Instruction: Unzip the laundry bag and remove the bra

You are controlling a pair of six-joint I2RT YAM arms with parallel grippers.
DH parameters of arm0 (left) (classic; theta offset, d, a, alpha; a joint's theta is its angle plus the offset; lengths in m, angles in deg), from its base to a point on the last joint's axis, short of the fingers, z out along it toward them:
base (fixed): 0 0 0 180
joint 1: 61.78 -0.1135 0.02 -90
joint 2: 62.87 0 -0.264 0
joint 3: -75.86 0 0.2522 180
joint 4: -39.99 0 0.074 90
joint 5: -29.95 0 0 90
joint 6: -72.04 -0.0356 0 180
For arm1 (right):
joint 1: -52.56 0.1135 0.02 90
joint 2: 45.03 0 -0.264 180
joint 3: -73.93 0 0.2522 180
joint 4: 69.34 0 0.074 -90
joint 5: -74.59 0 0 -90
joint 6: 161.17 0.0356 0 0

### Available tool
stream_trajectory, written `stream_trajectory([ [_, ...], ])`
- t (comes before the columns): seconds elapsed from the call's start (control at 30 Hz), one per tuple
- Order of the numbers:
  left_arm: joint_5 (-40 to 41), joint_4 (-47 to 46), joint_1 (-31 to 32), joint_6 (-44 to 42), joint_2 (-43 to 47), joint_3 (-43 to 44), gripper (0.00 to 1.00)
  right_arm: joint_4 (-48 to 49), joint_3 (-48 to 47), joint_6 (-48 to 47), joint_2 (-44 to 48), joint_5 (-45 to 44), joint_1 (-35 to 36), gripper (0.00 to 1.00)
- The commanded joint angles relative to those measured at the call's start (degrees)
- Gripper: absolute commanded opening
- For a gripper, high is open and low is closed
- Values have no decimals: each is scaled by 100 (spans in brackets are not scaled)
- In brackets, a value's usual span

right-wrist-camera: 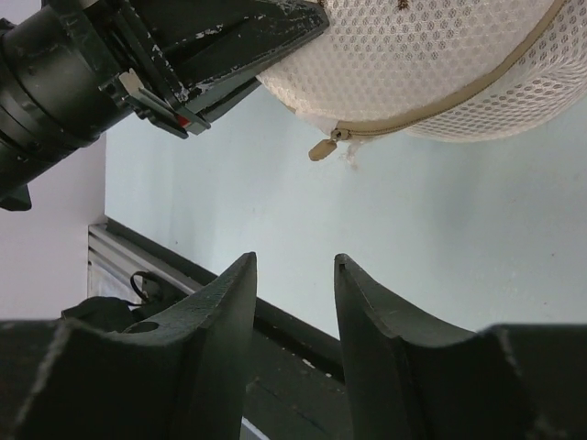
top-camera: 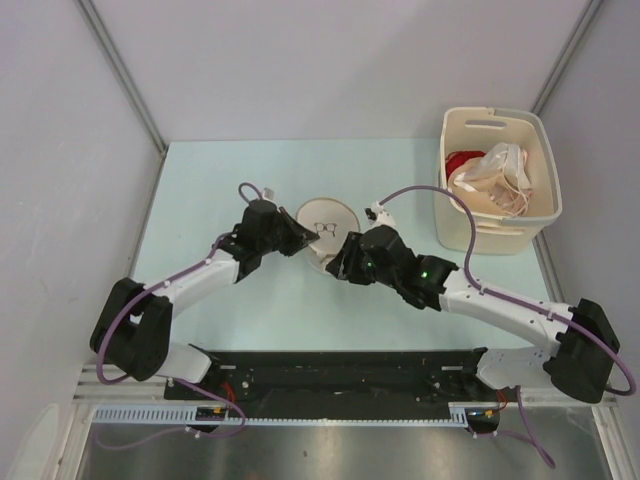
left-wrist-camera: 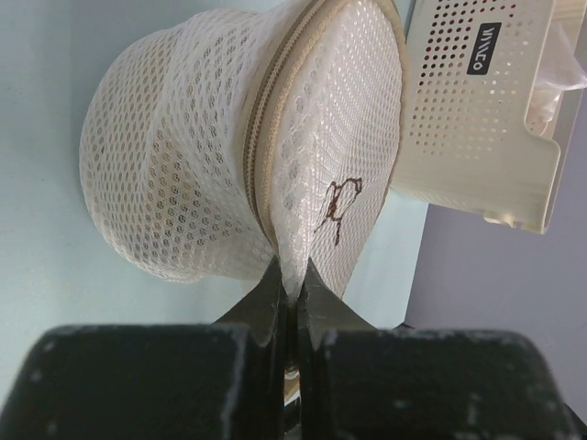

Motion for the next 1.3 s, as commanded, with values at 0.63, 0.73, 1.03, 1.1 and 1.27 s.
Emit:
stream_trajectory([
  [0.63,195,459,244,114,635,60,0,1212,-306,353,-990,624,-251,43],
  [0.73,231,470,271,114,626,60,0,1370,-298,415,-1043,792,-286,43],
  [1.03,293,408,271,131,784,-28,0,1441,-306,485,-1307,1117,-497,41],
  [1.1,284,399,271,131,767,-1,0,1432,-298,485,-1316,1108,-506,40],
  [1.27,249,382,271,114,749,8,0,1432,-298,511,-1333,1038,-585,40],
])
